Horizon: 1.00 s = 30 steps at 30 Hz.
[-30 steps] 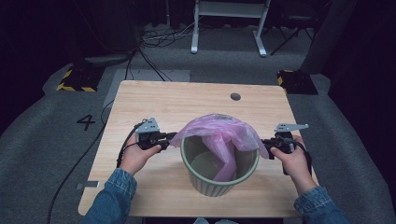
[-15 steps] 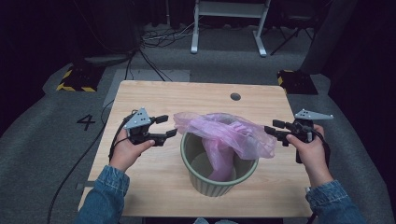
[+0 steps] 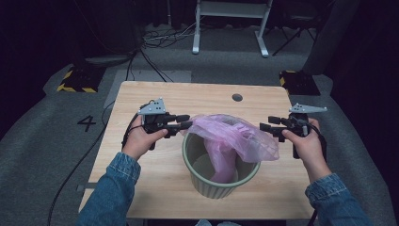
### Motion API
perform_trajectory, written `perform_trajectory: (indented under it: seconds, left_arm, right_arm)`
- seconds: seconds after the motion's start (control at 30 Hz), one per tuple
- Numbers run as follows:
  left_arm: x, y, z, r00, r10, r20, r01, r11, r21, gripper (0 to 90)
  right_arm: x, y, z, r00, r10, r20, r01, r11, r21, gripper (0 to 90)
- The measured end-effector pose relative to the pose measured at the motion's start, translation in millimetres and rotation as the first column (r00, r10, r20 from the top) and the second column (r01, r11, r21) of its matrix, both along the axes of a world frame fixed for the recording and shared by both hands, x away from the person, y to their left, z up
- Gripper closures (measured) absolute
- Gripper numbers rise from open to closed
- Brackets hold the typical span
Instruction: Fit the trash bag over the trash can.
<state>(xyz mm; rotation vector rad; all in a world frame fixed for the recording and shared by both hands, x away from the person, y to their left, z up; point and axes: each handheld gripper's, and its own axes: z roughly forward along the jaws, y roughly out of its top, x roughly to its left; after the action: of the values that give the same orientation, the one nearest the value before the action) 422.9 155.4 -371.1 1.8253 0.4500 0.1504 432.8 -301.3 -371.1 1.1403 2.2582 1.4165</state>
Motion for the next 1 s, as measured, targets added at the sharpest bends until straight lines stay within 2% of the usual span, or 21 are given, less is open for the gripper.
perform_trajectory:
  seconds: [0.03,0.07,0.2,0.3,0.4,0.53,0.67,0.7,0.77,0.8,0.83,0.87,0.9,0.93,1.0]
  left_arm:
    - [-3.4,0.8,2.2,0.9999,-0.009,0.013,0.009,0.9999,0.011,87.2]
    - [-6.7,1.4,4.0,0.9998,-0.013,0.017,0.013,0.9999,0.004,89.7]
    - [-23.0,5.7,10.1,0.9983,-0.009,0.058,0.008,1.0000,0.005,90.0]
    - [-33.9,9.3,12.0,0.9972,0.000,0.074,0.000,0.9999,0.012,90.0]
    - [-44.0,13.6,13.7,0.9965,0.003,0.083,-0.004,0.9999,0.011,90.0]
    - [-54.4,17.9,16.2,0.9959,0.010,0.090,-0.011,0.9999,0.009,90.0]
    - [-59.2,20.1,18.4,0.9962,0.009,0.087,-0.009,1.0000,0.003,90.0]
    - [-59.4,19.7,18.7,0.9961,0.008,0.088,-0.008,1.0000,0.003,90.0]
    - [-61.0,17.8,19.2,0.9960,0.000,0.089,-0.001,1.0000,0.002,90.0]
    - [-62.5,17.3,19.4,0.9957,-0.004,0.092,0.004,1.0000,0.004,90.0]
    - [-64.9,16.9,19.6,0.9958,-0.008,0.092,0.008,1.0000,0.001,90.0]
    - [-67.8,17.2,19.6,0.9954,-0.015,0.095,0.015,0.9999,0.000,90.0]
    - [-71.2,18.4,19.6,0.9949,-0.022,0.099,0.022,0.9998,0.002,90.0]
    - [-75.2,20.1,18.9,0.9945,-0.028,0.101,0.028,0.9996,-0.002,90.0]
    - [-83.4,25.0,16.1,0.9940,-0.041,0.101,0.042,0.9990,-0.012,90.0]
  right_arm:
    - [-2.2,-0.7,3.0,0.9999,-0.001,0.016,0.001,1.000,0.003,38.1]
    - [-6.6,-4.0,8.7,0.9992,-0.007,0.040,0.006,1.000,0.013,38.0]
    - [-23.3,-24.5,26.6,0.9942,-0.044,0.098,0.040,0.998,0.045,37.0]
    - [-41.8,-35.1,38.3,0.9897,-0.041,0.137,0.034,0.998,0.055,36.9]
    - [-62.7,-35.3,46.4,0.9867,0.009,0.162,-0.017,0.999,0.051,36.5]
    - [-87.7,-27.3,50.8,0.9810,0.104,0.163,-0.111,0.993,0.033,34.4]
    - [-103.2,-14.3,51.4,0.9617,0.218,0.166,-0.225,0.974,0.023,32.0]
    - [-103.4,-8.2,50.1,0.9545,0.248,0.166,-0.253,0.967,0.012,31.8]
    - [-100.5,1.0,47.0,0.9465,0.279,0.162,-0.282,0.959,-0.005,32.8]
    - [-98.4,5.8,45.1,0.9430,0.294,0.156,-0.296,0.955,-0.012,44.1]
    - [-97.5,9.0,44.1,0.9337,0.327,0.145,-0.326,0.945,-0.033,66.6]
    - [-97.9,11.4,43.9,0.9233,0.363,0.124,-0.360,0.932,-0.048,72.2]
    - [-99.7,13.2,44.0,0.9163,0.383,0.118,-0.380,0.924,-0.041,85.2]
    - [-102.8,13.6,44.9,0.9064,0.405,0.121,-0.403,0.914,-0.043,88.7]
    - [-110.8,11.6,46.3,0.8996,0.415,0.137,-0.413,0.910,-0.044,90.0]
